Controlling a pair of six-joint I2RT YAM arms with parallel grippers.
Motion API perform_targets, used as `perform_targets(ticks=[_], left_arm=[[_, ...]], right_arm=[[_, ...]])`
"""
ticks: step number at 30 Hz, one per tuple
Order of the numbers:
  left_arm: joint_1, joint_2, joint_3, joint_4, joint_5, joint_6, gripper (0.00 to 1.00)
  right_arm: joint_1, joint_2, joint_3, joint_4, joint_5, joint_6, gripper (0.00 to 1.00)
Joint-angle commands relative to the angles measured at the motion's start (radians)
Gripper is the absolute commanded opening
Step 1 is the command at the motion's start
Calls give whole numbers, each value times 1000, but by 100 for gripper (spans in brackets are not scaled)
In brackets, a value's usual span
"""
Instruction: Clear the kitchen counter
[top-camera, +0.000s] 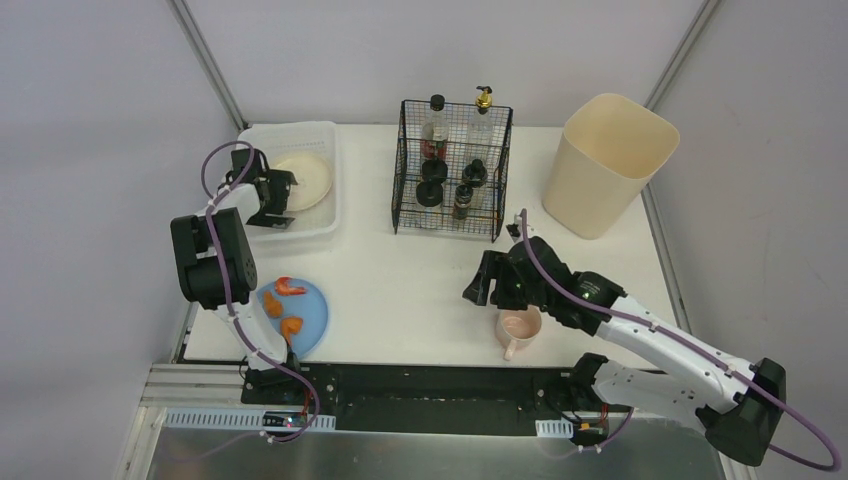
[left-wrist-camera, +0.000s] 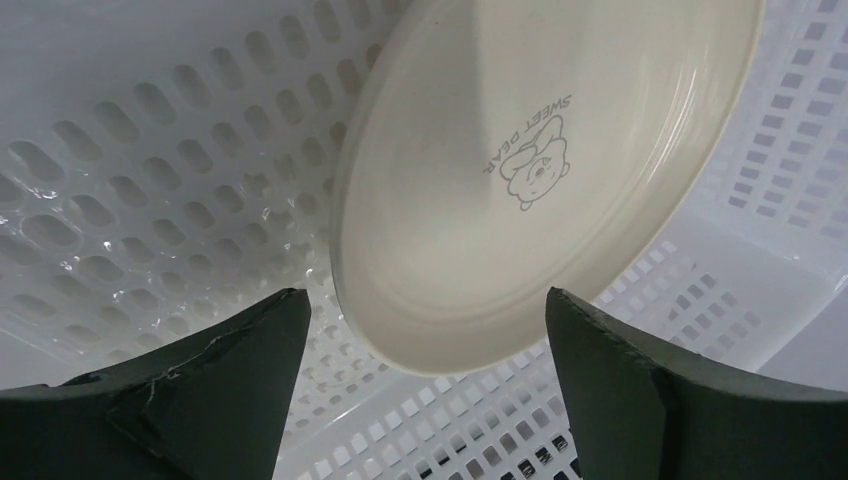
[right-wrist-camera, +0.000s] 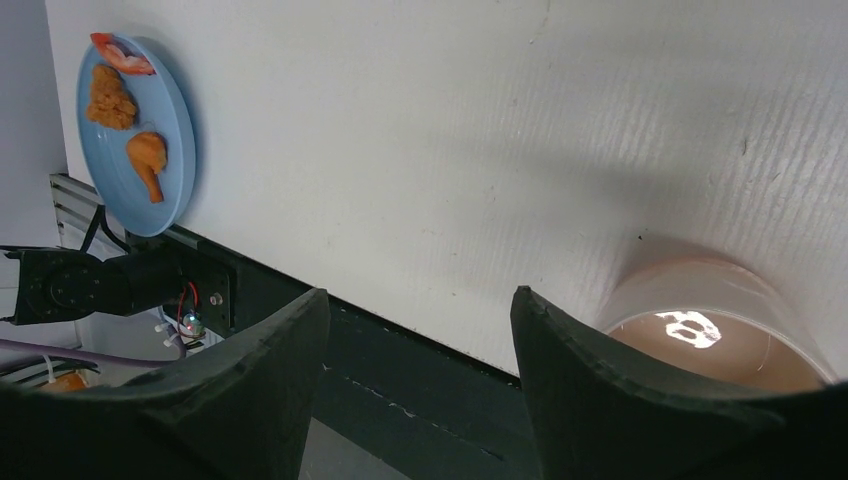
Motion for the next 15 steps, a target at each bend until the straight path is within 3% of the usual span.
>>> perform_targets(ticks=[1, 10, 15], left_arm=[[-4, -63, 63, -83, -6, 58, 92], [9, -245, 39, -147, 100, 139, 94], [18, -314, 35, -177, 240, 172, 95]], right_arm=[[3, -28, 18, 2, -5, -7, 70], [4, 12, 78, -17, -44, -30, 70], [5, 71, 126, -6, -103, -39, 73]])
